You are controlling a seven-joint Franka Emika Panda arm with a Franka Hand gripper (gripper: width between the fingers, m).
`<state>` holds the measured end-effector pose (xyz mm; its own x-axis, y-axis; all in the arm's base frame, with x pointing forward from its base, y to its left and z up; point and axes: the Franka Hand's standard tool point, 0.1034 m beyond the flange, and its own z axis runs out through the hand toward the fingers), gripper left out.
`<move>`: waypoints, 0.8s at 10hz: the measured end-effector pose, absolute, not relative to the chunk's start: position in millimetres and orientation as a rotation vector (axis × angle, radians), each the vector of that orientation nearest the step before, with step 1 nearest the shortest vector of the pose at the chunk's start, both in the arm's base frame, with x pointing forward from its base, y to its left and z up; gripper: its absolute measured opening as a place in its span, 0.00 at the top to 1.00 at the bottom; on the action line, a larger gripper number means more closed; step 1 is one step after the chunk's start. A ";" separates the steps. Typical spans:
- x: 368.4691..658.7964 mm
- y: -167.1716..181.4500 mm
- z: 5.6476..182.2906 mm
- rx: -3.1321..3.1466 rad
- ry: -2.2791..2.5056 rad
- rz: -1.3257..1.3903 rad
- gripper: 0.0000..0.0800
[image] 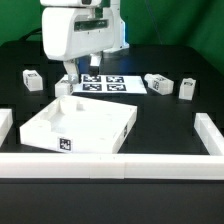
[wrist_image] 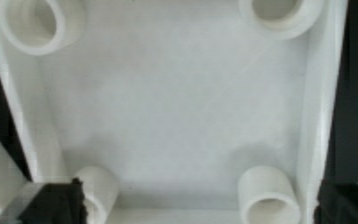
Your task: Assemble square table
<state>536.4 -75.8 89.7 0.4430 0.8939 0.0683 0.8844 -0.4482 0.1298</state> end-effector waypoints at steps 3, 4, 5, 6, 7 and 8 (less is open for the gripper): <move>536.0 -72.0 87.1 2.611 1.593 0.201 0.19; 530.9 -55.4 75.5 2.601 1.587 0.229 0.19; 524.6 -45.3 62.6 2.585 1.609 0.238 0.19; 520.3 -46.0 51.4 2.600 1.611 0.218 0.19; 517.2 -45.7 38.1 2.609 1.612 0.211 0.19; 515.7 -42.2 26.1 2.615 1.621 0.205 0.19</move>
Offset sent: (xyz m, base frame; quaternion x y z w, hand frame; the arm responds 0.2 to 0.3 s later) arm -0.0234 0.0474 -0.0345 -0.0382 -0.0205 -0.0067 0.9990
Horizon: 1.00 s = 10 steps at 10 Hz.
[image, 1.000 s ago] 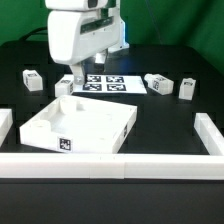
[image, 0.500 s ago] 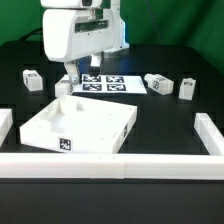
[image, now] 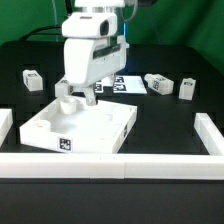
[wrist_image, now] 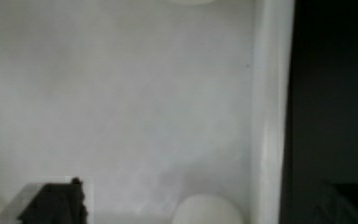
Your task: Assemble square table
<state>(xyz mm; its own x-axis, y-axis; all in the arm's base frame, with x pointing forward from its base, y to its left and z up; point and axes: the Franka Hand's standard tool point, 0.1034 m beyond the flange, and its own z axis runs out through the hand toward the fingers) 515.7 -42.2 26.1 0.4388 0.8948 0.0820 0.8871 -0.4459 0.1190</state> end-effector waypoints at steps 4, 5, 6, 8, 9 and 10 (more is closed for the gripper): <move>513.7 -38.9 13.4 2.628 1.626 0.193 0.19; 513.6 -38.9 13.3 2.628 1.626 0.193 0.19; 513.6 -39.0 13.3 2.628 1.626 0.193 0.34; 513.3 -39.0 13.0 2.629 1.626 0.192 0.68; 513.3 -39.0 12.9 2.629 1.626 0.191 0.68; 513.1 -39.0 12.8 2.629 1.626 0.190 0.90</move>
Offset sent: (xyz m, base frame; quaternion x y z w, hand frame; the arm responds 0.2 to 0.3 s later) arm 0.0000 0.0000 0.0000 0.0000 0.0000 0.0000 1.0000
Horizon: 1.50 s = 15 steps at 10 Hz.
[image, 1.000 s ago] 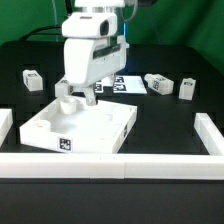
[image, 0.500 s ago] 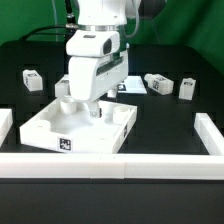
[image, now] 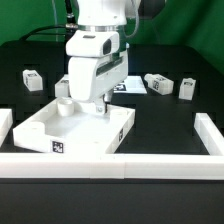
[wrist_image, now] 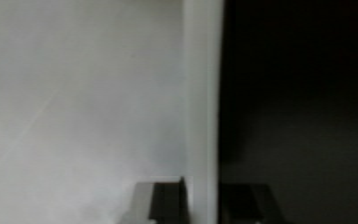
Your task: Assemble square table
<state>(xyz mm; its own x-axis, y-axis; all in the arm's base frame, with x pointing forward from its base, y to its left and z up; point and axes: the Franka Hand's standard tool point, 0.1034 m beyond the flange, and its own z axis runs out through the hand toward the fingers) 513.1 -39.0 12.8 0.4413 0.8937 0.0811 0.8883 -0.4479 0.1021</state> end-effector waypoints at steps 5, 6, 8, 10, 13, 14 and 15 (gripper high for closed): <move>513.0 -39.1 12.7 2.629 1.626 0.190 0.92; 513.0 -39.1 12.7 2.629 1.626 0.190 0.92; 513.0 -39.1 12.7 2.629 1.626 0.190 0.92; 517.6 -17.3 13.9 2.568 1.741 0.169 0.92; 525.1 42.7 12.8 2.382 1.970 0.173 0.92; 525.6 36.1 12.9 2.395 1.953 0.172 0.92; 525.6 36.5 12.9 2.393 1.954 0.172 0.92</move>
Offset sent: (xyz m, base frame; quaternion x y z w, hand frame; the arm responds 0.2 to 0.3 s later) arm 0.0000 0.0000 0.0000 0.0000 0.0000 0.0000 1.0000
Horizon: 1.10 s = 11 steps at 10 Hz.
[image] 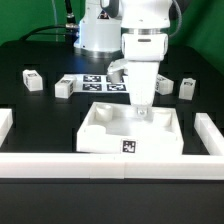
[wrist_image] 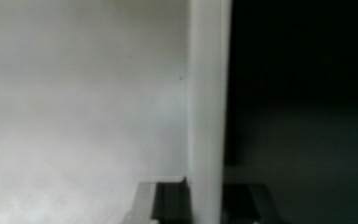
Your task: Assemble square table
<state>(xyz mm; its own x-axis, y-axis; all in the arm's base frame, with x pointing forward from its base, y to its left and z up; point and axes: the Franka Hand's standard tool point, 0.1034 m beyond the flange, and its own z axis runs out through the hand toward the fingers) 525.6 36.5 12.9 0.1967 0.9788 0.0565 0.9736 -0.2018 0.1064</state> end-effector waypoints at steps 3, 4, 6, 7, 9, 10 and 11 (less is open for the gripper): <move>527.4 45.2 12.8 2.315 2.024 0.201 0.92; 530.5 56.0 12.9 2.280 2.058 0.213 0.92; 538.9 75.3 13.0 2.243 2.094 0.231 0.92; 540.5 78.0 11.8 2.236 2.105 0.206 0.92; 540.7 79.5 11.2 2.240 2.101 0.192 0.92; 540.7 79.2 11.2 2.239 2.101 0.191 0.92; 540.6 79.1 11.0 2.239 2.101 0.191 0.92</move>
Offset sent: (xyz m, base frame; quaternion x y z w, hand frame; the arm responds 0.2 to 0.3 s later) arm 0.0177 0.0383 -0.0032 -0.0447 0.0068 -0.1410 0.9890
